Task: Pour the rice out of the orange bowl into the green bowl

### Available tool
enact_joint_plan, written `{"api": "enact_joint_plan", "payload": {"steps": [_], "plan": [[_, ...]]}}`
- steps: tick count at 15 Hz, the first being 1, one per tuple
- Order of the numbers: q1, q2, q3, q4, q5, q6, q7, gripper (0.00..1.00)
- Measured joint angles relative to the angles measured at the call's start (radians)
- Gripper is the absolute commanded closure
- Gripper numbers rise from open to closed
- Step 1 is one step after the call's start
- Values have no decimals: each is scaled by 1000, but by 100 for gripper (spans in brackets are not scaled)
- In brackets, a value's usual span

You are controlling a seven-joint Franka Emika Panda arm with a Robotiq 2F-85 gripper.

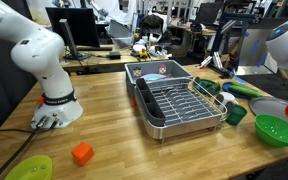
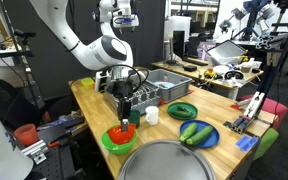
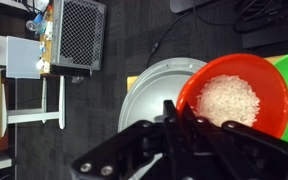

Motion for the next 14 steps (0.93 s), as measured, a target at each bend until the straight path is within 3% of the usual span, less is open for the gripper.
{"api": "enact_joint_plan", "payload": {"steps": [14], "plan": [[71,98,55,64,1,-126,0,98]]}}
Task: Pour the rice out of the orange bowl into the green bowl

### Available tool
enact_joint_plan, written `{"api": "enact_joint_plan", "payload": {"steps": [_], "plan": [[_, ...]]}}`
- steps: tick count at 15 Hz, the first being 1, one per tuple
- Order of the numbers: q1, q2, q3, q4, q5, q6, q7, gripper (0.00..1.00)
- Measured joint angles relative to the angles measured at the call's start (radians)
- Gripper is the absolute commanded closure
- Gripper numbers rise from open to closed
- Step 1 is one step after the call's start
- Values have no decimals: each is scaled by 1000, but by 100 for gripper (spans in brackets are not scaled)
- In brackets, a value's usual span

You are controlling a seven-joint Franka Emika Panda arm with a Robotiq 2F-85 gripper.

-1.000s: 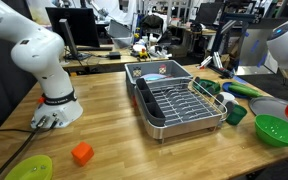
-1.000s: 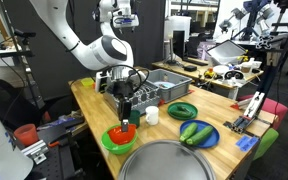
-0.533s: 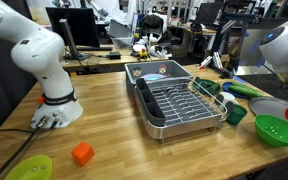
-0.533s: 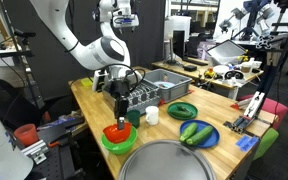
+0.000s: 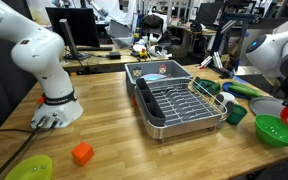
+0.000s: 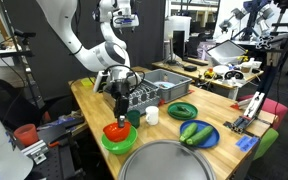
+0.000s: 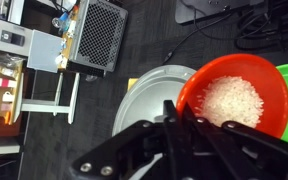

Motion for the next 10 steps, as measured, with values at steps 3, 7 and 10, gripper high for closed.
{"api": "enact_joint_plan", "payload": {"steps": [3,7,10], "plan": [[7,47,0,49,-1,-37,2,98],[12,106,0,105,-4,-83,5,98],[22,141,-1,134,-14,-122,13,98]]}}
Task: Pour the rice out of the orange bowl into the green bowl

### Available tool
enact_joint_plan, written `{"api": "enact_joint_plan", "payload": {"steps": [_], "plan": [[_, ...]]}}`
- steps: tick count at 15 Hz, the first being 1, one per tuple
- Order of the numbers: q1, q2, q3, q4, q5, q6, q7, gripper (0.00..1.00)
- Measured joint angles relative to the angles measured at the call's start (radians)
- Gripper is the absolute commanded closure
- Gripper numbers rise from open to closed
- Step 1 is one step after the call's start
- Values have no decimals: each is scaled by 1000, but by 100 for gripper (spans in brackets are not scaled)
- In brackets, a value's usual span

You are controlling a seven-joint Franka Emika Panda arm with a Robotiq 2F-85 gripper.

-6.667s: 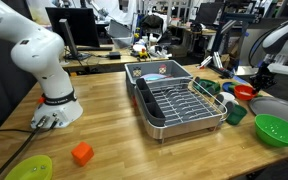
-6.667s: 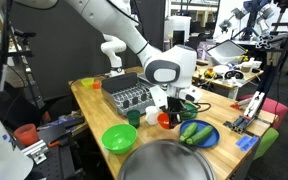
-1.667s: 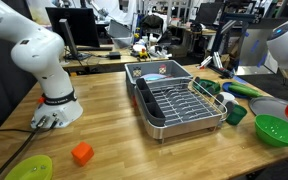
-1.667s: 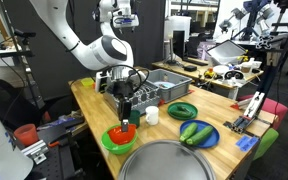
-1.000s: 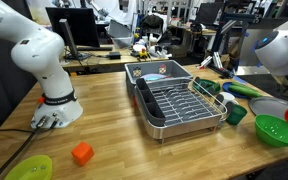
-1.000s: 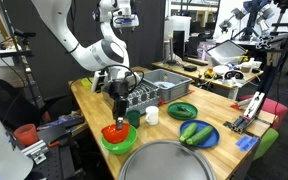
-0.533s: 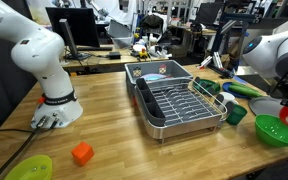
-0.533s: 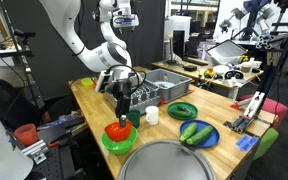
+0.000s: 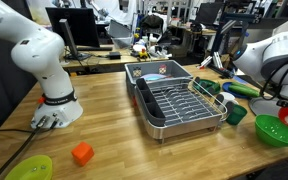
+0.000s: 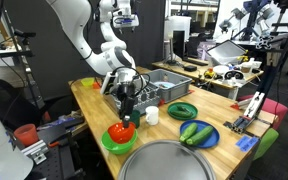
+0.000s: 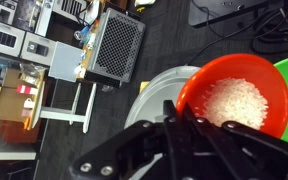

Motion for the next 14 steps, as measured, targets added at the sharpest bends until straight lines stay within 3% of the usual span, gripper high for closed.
{"api": "enact_joint_plan", "payload": {"steps": [14], "plan": [[50,89,0,72,-89,-128,10,98]]}}
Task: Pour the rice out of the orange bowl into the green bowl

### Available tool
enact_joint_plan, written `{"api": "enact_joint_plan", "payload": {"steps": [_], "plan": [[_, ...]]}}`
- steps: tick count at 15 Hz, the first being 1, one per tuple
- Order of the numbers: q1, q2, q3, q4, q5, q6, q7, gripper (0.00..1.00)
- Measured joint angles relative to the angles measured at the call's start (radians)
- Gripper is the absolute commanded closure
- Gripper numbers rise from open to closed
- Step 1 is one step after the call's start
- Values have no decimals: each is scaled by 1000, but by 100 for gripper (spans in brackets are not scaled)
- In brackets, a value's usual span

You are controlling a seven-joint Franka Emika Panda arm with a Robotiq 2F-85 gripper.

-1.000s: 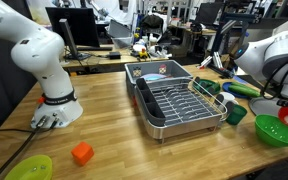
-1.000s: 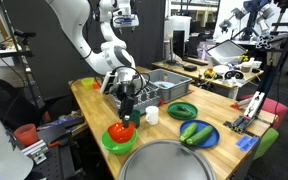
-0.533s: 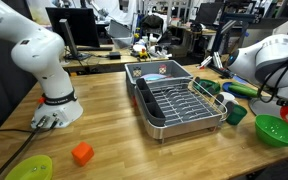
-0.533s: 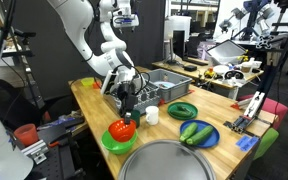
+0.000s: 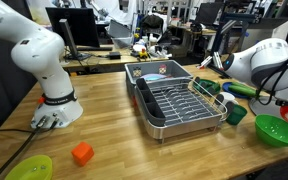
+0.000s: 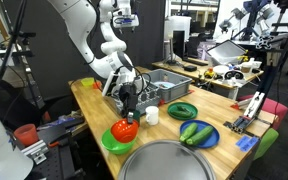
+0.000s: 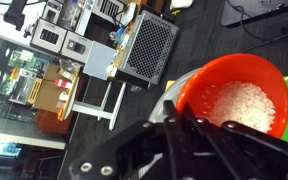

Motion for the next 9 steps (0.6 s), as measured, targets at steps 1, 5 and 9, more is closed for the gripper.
{"api": "enact_joint_plan", "payload": {"steps": [1,5,9], "plan": [[0,7,0,3,-4,-6,0,98],[1,23,2,11,-11,-14,1,98],[1,31,20,12,-10,-9,-4,92]]}}
